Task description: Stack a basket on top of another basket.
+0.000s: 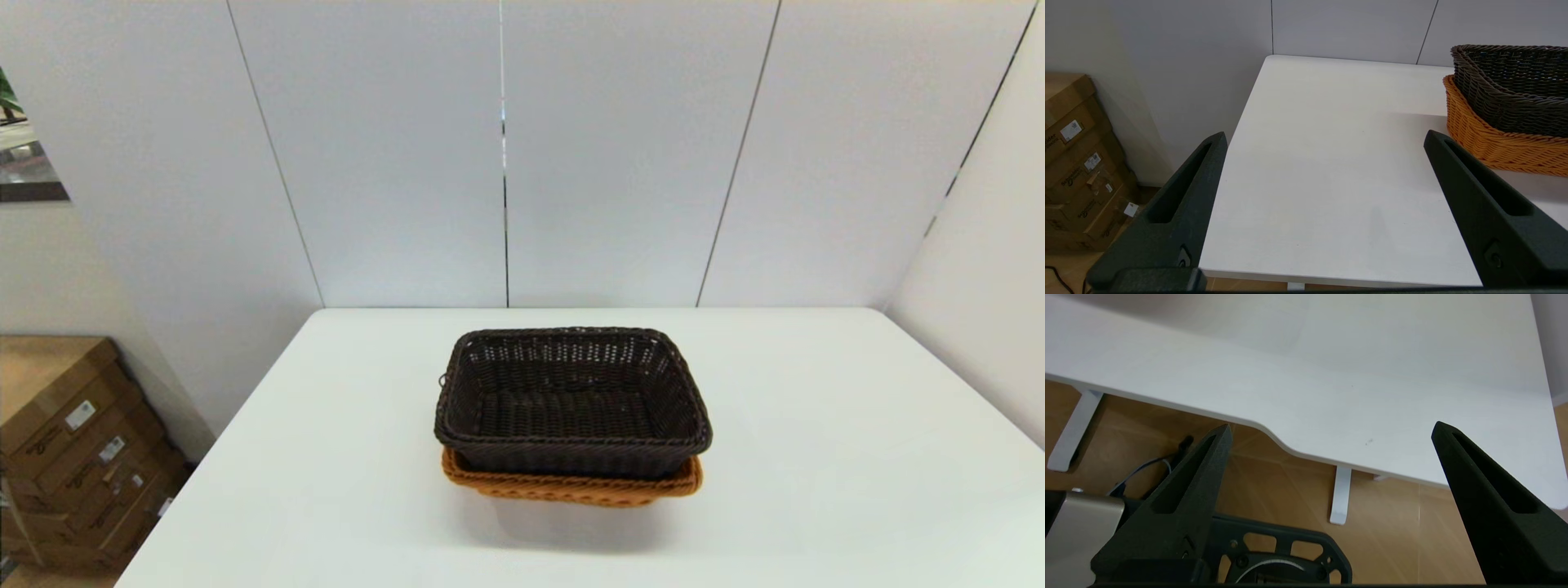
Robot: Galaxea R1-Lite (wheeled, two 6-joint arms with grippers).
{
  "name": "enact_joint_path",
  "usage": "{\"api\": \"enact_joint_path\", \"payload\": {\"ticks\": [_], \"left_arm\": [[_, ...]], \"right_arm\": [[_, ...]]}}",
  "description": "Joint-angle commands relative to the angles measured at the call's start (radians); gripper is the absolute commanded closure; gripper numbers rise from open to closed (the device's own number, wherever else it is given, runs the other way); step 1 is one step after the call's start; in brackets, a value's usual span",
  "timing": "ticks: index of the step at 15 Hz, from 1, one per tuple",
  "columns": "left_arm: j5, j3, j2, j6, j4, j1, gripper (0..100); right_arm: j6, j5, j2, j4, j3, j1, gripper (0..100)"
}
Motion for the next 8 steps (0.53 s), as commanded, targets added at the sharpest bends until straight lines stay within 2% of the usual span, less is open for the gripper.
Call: {"api": "enact_joint_path", "payload": {"ticks": [1,3,8], "left_arm": [[0.001,0.002,0.0,-0.001,0.0,0.0,0],[0.001,0.002,0.0,-0.001,0.0,0.0,0],[0.001,0.002,0.0,-0.001,0.0,0.0,0]], "right_arm": [[0.022,-0.006,-0.051,-0.095,0.083,0.013,0],[0.027,-0.019,-0.074,-0.156,0.132,0.021,0],[0.03,-0.012,-0.164,-0.3,0.21,0.028,0]]}}
